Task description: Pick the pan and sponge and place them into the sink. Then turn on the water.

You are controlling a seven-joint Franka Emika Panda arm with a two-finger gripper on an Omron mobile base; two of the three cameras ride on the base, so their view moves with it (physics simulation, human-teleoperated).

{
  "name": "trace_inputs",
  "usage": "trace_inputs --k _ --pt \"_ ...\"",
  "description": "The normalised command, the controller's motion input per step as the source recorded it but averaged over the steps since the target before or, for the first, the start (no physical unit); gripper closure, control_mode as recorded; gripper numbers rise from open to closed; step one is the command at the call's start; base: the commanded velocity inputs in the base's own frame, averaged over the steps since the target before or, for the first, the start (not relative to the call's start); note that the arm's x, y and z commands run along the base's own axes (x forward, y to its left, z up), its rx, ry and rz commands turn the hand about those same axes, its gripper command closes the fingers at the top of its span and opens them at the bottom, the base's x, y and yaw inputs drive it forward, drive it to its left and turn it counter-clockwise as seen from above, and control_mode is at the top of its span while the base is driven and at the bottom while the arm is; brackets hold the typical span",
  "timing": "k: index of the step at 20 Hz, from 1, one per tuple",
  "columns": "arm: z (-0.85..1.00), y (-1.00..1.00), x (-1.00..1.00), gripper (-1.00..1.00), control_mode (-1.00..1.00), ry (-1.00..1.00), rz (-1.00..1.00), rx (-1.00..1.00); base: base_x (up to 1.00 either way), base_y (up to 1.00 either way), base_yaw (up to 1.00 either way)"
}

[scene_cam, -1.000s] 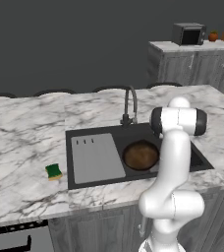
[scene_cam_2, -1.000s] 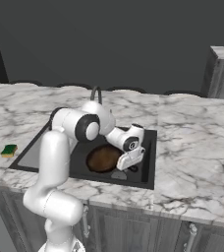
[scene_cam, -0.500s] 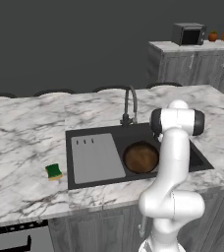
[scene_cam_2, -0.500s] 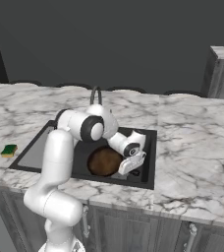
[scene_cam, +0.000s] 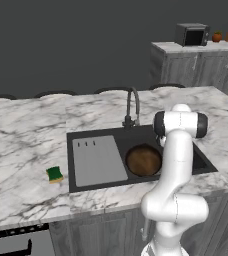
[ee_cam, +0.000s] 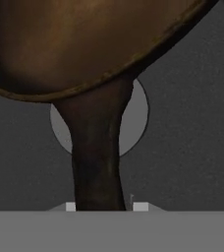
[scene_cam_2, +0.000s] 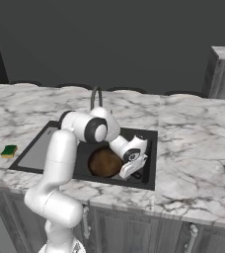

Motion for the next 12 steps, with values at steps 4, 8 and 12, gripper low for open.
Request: trace_inputs --k 4,8,12 --pt "-0.38 0.48 0.16 1.00 -1.00 -0.10 0.00 -0.06 0.00 0.00 0.00" --pt "-0.29 0.49 0.26 1.00 -1.00 -0.09 0.00 -0.07 0.00 0.00 0.00" --pt "-0.30 0.48 0.32 1.00 -1.00 -0.07 0.00 -0.07 0.00 0.00 0.00"
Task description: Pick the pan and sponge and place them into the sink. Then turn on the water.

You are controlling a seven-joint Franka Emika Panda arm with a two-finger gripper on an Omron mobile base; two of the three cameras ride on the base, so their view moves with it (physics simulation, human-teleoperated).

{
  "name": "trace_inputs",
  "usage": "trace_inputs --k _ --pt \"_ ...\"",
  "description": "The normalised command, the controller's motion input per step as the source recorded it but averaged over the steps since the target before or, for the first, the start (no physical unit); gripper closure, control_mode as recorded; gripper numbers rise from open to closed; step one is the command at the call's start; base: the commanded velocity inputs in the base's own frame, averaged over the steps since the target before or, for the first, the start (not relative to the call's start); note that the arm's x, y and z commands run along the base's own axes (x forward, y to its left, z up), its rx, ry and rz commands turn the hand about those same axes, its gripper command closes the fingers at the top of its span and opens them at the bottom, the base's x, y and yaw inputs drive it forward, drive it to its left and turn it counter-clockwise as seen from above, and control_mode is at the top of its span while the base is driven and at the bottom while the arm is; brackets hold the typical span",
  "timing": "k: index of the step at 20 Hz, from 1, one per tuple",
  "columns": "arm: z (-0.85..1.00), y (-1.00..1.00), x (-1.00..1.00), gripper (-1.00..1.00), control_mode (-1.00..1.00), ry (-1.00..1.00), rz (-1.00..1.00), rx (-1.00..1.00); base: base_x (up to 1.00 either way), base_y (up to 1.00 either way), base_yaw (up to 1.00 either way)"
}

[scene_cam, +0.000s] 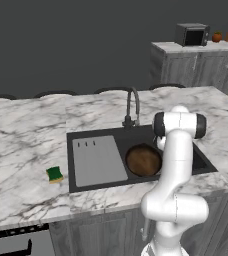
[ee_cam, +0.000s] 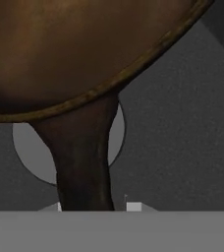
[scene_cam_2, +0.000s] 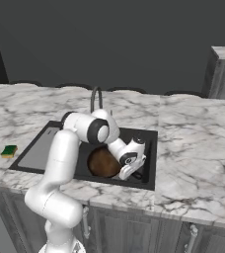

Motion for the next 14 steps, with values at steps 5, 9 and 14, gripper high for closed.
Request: trace_inputs --k 5,9,14 --pt "-0.44 0.46 0.25 1.00 -1.00 -0.07 0.00 -0.07 0.00 0.00 0.00" --pt "-0.52 0.46 0.21 1.00 -1.00 -0.06 0.01 -0.08 0.00 0.00 0.00" --pt "-0.34 0.39 0.20 -1.00 -1.00 -0.08 0.01 -0.07 0.00 0.00 0.00"
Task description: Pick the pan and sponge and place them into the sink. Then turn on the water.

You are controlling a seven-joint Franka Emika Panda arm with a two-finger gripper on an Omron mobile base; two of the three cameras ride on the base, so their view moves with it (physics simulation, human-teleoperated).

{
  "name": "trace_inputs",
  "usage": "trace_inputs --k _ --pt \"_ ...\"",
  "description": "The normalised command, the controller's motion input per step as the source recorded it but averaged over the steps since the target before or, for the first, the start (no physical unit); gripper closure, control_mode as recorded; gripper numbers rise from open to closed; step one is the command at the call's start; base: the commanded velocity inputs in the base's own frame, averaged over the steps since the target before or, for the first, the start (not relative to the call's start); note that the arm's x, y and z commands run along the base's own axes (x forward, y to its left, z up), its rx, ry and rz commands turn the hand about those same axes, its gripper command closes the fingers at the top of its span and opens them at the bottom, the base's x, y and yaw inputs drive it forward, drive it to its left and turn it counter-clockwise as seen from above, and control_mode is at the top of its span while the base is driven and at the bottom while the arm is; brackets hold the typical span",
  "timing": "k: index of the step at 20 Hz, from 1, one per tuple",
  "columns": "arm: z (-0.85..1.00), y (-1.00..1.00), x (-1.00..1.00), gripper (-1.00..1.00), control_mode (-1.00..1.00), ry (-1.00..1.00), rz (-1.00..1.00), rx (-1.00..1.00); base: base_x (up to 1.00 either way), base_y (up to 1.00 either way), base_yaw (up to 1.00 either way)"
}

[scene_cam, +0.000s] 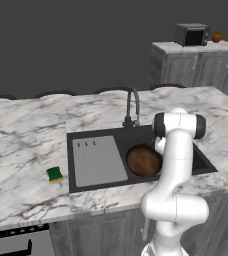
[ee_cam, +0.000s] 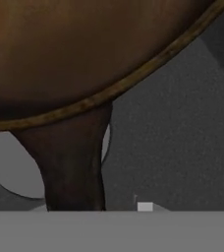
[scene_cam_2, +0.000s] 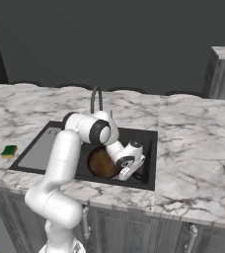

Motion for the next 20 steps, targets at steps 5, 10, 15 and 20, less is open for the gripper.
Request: trace_inputs --k 5,10,15,20 --pt "0.13 0.13 0.09 -1.00 -1.00 -0.09 0.01 -0.05 0.00 0.00 0.00" --pt "0.38 0.02 -0.03 -1.00 -1.00 -0.06 0.03 -0.04 0.00 0.00 0.00" --pt "0.53 0.02 -0.10 -1.00 -1.00 -0.07 0.04 -0.02 0.00 0.00 0.00" --pt "0.62 0.05 -0.14 -1.00 -1.00 -0.04 0.05 -0.01 0.00 0.00 0.00"
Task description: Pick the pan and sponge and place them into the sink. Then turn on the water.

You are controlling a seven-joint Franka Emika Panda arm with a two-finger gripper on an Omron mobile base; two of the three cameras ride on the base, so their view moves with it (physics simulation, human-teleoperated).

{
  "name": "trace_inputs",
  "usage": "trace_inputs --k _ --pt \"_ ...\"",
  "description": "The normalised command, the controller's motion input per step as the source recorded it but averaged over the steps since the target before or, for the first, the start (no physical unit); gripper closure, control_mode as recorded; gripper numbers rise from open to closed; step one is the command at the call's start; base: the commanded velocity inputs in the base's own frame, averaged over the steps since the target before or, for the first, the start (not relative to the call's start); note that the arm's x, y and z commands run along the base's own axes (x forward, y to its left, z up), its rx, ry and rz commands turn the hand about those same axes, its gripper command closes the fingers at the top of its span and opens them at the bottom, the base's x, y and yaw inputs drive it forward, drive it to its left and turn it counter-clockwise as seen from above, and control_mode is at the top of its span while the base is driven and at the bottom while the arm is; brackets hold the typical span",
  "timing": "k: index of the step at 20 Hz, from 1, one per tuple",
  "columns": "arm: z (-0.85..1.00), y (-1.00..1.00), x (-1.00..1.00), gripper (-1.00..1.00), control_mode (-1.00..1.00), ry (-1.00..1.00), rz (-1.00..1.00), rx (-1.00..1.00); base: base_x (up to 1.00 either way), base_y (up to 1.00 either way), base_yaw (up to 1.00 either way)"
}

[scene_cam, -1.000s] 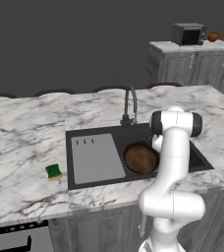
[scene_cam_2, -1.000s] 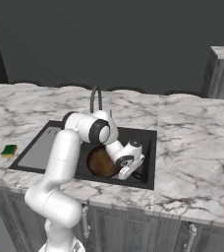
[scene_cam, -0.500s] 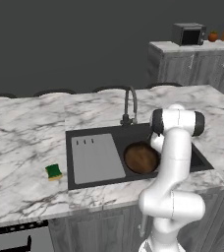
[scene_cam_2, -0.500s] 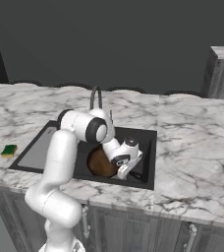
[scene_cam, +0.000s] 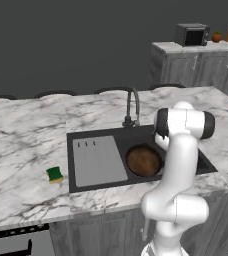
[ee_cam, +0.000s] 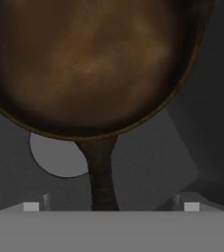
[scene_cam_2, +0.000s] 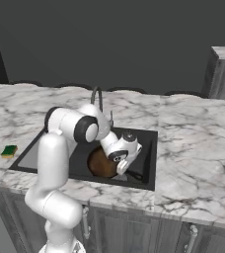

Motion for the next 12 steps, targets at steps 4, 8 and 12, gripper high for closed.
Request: trace_inputs --k 4,8,12 --pt "0.62 0.05 -0.21 -1.00 -1.00 -0.03 0.05 0.00 0.00 0.00 0.00" --pt "0.62 0.06 -0.24 -1.00 -1.00 -0.04 0.02 0.00 0.00 0.00 0.00" --pt "0.62 0.00 -0.28 -1.00 -1.00 -0.04 0.00 0.00 0.00 0.00 0.00"
